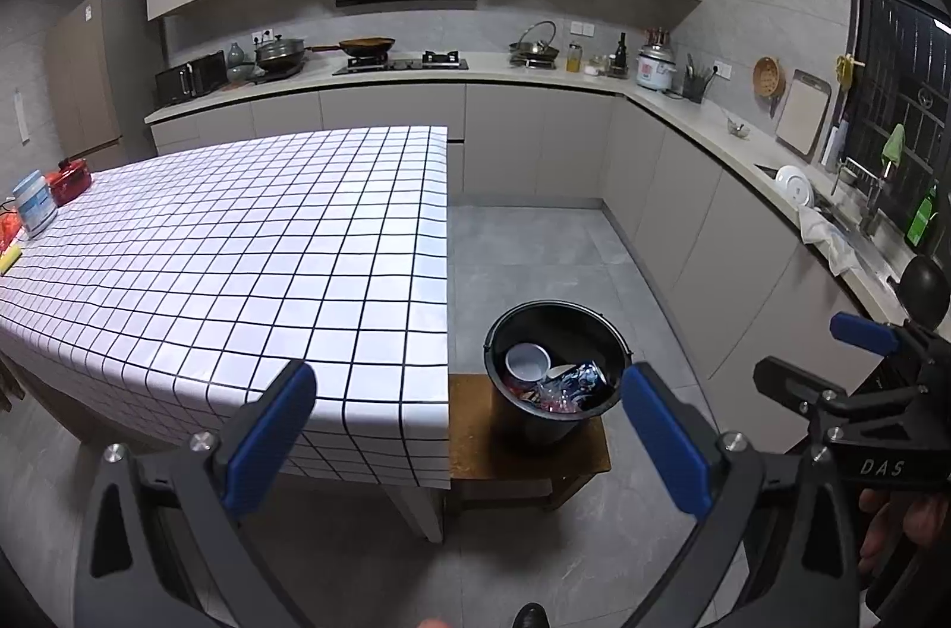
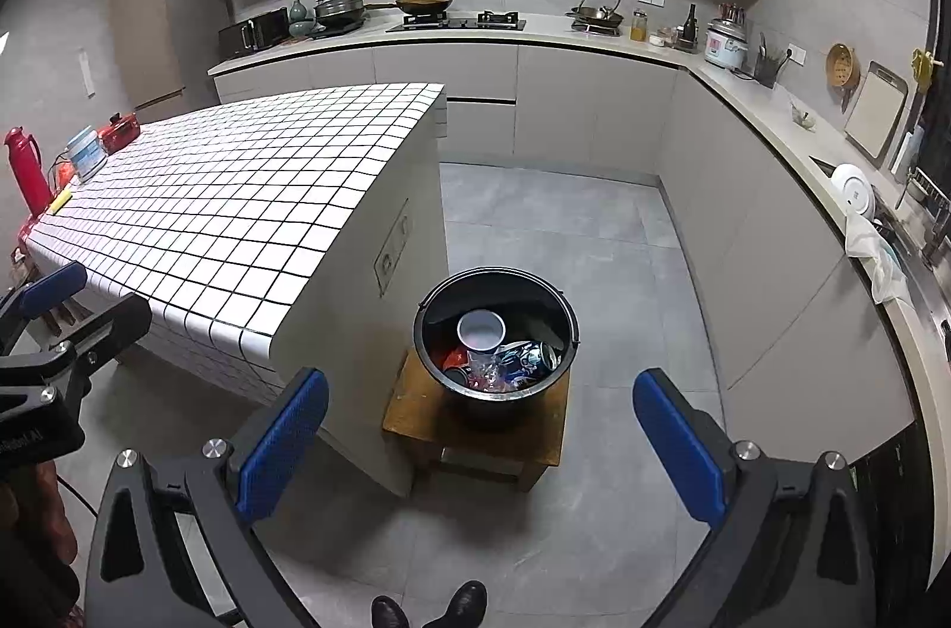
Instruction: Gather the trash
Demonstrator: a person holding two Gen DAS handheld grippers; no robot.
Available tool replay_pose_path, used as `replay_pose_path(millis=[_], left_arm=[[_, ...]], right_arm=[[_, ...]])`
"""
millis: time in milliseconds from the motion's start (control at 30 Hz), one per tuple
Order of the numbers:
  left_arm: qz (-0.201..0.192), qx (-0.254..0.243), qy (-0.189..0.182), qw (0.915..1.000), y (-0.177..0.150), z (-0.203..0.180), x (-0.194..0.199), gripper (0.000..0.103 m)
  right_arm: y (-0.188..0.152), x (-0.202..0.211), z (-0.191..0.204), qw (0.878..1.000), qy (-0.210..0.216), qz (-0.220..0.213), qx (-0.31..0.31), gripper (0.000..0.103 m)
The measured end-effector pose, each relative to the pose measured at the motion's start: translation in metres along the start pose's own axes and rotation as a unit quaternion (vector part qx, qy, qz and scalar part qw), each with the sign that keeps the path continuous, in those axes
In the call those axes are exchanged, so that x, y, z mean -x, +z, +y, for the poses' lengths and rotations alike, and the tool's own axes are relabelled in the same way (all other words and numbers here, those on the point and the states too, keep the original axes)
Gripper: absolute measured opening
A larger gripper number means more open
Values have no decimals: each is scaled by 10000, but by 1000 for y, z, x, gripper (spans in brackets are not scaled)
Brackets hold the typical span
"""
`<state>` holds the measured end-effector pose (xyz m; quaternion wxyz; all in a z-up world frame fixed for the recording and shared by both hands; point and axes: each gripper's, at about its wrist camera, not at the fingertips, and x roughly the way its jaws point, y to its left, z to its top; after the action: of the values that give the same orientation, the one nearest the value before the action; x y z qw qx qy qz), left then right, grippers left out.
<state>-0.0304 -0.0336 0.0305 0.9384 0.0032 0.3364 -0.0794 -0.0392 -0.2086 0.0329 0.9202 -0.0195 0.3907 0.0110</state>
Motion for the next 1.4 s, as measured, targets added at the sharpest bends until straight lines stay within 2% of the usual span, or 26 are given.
replay_pose_path(millis=[1400], left_arm=[[52, 16, -22, 10000, 5, 5, -4, 103]], right_arm=[[6, -4, 1, 10000, 8, 8, 71, 103]])
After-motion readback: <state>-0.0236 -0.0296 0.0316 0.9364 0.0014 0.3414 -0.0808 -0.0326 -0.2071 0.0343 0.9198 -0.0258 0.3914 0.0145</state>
